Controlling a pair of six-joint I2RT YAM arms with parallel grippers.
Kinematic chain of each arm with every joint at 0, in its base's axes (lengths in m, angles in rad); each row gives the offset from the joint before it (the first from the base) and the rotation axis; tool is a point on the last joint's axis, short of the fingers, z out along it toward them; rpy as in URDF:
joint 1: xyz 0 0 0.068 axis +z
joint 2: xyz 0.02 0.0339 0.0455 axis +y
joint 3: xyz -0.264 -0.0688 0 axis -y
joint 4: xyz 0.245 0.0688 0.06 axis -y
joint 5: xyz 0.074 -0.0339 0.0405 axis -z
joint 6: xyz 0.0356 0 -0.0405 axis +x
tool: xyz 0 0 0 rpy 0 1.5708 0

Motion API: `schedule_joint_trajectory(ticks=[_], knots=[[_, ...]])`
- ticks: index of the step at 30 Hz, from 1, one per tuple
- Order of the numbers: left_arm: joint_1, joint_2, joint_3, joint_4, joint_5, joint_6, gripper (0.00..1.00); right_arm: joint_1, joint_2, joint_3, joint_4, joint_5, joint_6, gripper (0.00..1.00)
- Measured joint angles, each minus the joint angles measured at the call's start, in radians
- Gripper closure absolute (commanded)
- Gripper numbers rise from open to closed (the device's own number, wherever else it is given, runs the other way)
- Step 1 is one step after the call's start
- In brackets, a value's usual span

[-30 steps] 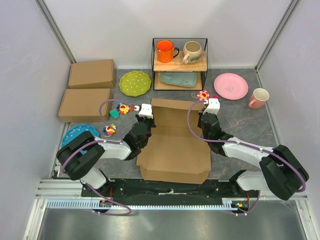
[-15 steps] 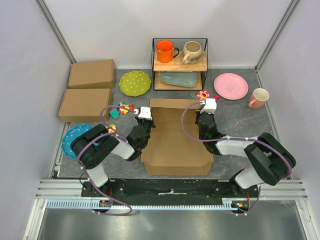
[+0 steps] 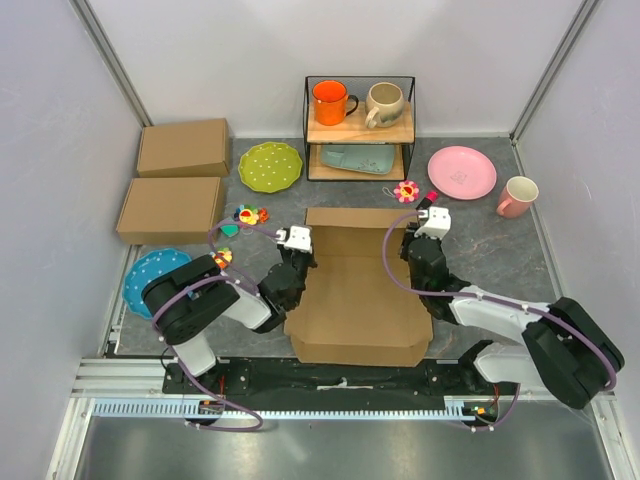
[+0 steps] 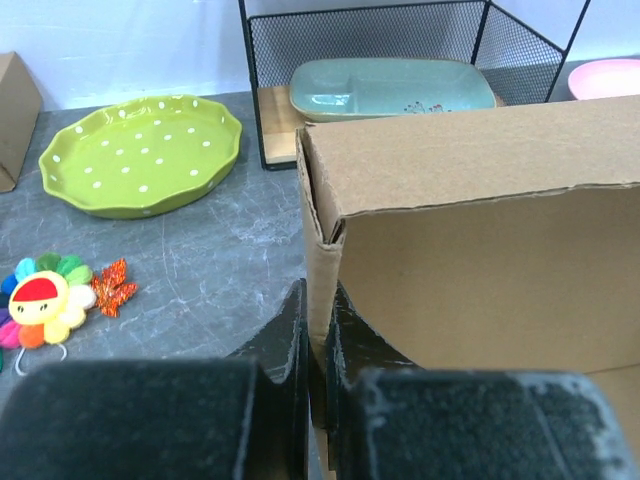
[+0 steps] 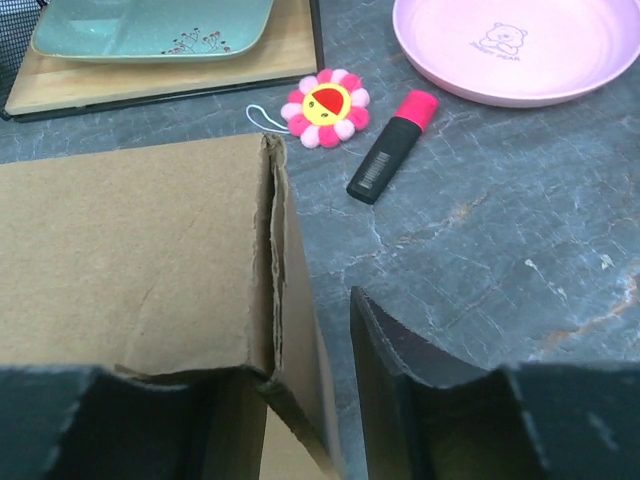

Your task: Fold the paper box

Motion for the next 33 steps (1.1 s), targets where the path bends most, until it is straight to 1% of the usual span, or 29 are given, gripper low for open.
schedule_joint_trajectory(ticks=[1, 3, 5, 6, 7, 8, 10, 12, 14, 17, 19, 21, 25, 27, 28, 30, 33], knots=[[-0.014, -0.008, 0.001, -0.015, -0.015, 0.001, 0.98, 0.000, -0.019, -0.005, -0.020, 0.000, 0.008, 0.57], [-0.037, -0.041, 0.015, -0.094, -0.047, -0.010, 0.98, 0.000, -0.043, -0.016, -0.043, 0.001, 0.018, 0.57], [-0.049, -0.089, 0.052, -0.238, -0.069, -0.063, 0.98, 0.000, -0.048, -0.028, -0.059, 0.000, 0.029, 0.62], [-0.051, -0.110, 0.065, -0.304, -0.074, -0.095, 0.98, 0.000, -0.047, -0.036, -0.070, 0.000, 0.036, 0.66], [-0.051, -0.119, 0.067, -0.328, -0.076, -0.108, 0.98, 0.000, -0.047, -0.040, -0.076, -0.001, 0.039, 0.76], [-0.051, -0.128, 0.064, -0.344, -0.076, -0.130, 0.98, 0.000, -0.047, -0.050, -0.077, -0.004, 0.044, 0.80], [-0.051, -0.132, 0.056, -0.336, -0.076, -0.155, 0.98, 0.000, -0.046, -0.074, -0.065, -0.010, 0.055, 0.87], [-0.054, -0.124, 0.040, -0.298, -0.076, -0.164, 0.98, 0.004, -0.043, -0.090, -0.032, -0.023, 0.052, 0.91], [-0.056, -0.100, 0.023, -0.219, -0.076, -0.162, 0.98, 0.004, -0.033, -0.091, -0.013, -0.024, 0.041, 0.92], [-0.058, -0.063, 0.000, -0.116, -0.074, -0.117, 0.98, 0.004, -0.005, -0.091, 0.036, -0.024, 0.025, 0.94], [-0.057, -0.039, 0.002, -0.074, -0.075, -0.069, 0.98, 0.003, 0.020, -0.084, 0.063, -0.022, 0.015, 0.94], [-0.050, -0.026, 0.018, -0.067, -0.076, -0.022, 0.98, 0.001, 0.061, -0.064, 0.092, -0.015, 0.003, 0.94], [-0.015, -0.016, 0.060, -0.081, -0.073, 0.018, 0.98, -0.002, 0.150, 0.000, 0.126, -0.008, -0.016, 0.93], [0.008, -0.016, 0.094, -0.096, -0.074, 0.023, 0.98, -0.003, 0.192, 0.042, 0.143, 0.000, -0.019, 0.83], [0.017, -0.016, 0.109, -0.100, -0.074, 0.023, 0.98, -0.006, 0.208, 0.062, 0.143, 0.004, -0.017, 0.75], [0.028, -0.021, 0.130, -0.127, -0.074, 0.014, 0.98, -0.011, 0.220, 0.084, 0.141, 0.010, -0.006, 0.67], [0.027, -0.040, 0.126, -0.194, -0.059, -0.048, 0.98, -0.012, 0.219, 0.079, 0.130, 0.012, 0.020, 0.59]])
